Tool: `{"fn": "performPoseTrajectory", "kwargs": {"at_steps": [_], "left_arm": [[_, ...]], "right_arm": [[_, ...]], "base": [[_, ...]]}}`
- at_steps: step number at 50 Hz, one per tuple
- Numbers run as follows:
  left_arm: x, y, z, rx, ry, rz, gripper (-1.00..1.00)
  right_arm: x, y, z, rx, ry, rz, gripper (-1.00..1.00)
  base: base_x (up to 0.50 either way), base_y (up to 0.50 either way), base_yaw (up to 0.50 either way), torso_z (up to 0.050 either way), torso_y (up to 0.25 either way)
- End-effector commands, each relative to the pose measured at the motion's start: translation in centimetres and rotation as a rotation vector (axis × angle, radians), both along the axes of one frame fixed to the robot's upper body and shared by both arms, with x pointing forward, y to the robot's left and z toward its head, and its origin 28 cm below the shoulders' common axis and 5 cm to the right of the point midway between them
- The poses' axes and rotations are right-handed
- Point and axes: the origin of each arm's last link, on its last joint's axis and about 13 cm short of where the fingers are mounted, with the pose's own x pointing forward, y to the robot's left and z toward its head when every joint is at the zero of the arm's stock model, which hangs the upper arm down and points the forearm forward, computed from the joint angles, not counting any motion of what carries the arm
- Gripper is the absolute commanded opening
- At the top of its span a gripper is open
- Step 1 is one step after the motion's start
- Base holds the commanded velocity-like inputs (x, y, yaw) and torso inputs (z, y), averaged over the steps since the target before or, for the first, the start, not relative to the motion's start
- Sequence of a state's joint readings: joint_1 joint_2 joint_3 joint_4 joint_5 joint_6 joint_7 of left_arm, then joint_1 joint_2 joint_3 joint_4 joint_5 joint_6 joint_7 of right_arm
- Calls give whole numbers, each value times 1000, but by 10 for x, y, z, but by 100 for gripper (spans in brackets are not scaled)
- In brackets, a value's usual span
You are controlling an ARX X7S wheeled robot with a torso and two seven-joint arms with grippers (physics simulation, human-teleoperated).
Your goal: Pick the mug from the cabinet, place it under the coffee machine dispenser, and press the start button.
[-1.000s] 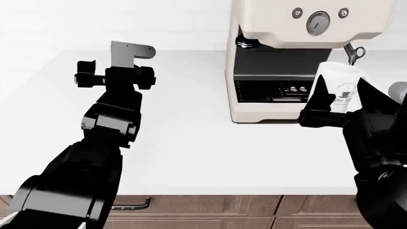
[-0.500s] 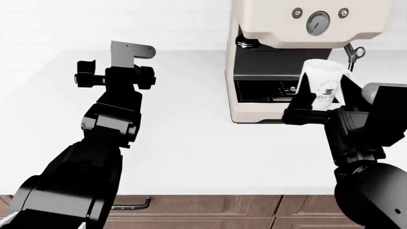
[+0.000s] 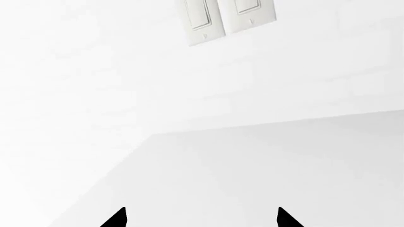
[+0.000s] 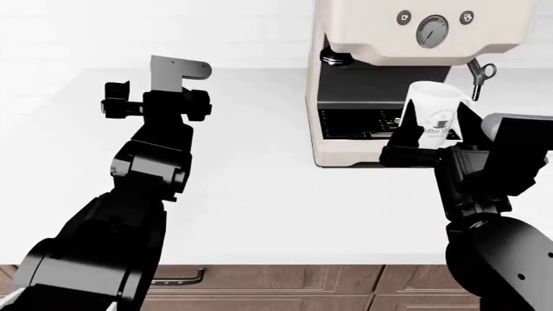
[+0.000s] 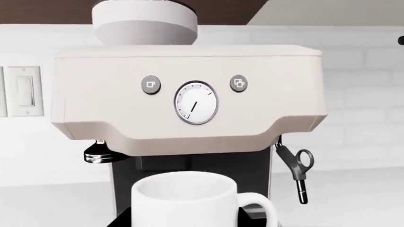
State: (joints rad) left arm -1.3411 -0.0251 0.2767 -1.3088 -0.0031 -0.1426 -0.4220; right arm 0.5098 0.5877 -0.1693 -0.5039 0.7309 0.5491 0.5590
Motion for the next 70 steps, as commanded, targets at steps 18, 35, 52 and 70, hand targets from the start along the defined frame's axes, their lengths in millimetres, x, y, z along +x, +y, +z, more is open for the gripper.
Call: {"fn": "performPoseTrajectory", "kwargs": {"at_steps": [18,35,52,70], "left_arm": [[0,0,0,3,-5,2,100],[0,0,0,4,-9,2,100],[0,0,1,6,-9,2,100],[0,0,0,8,-12,2,100]], "right_arm": [[16,1,-2,-19,-3,-4,-100],[32,4,-9,-18,13,-14,-100],[47,6,-12,-24,11,-33,-100],[66,10,-19,-40,17,-60,-100]], "base": [[0,0,0,0,1],[0,0,0,0,0],[0,0,0,0,0],[0,0,0,1,1]]}}
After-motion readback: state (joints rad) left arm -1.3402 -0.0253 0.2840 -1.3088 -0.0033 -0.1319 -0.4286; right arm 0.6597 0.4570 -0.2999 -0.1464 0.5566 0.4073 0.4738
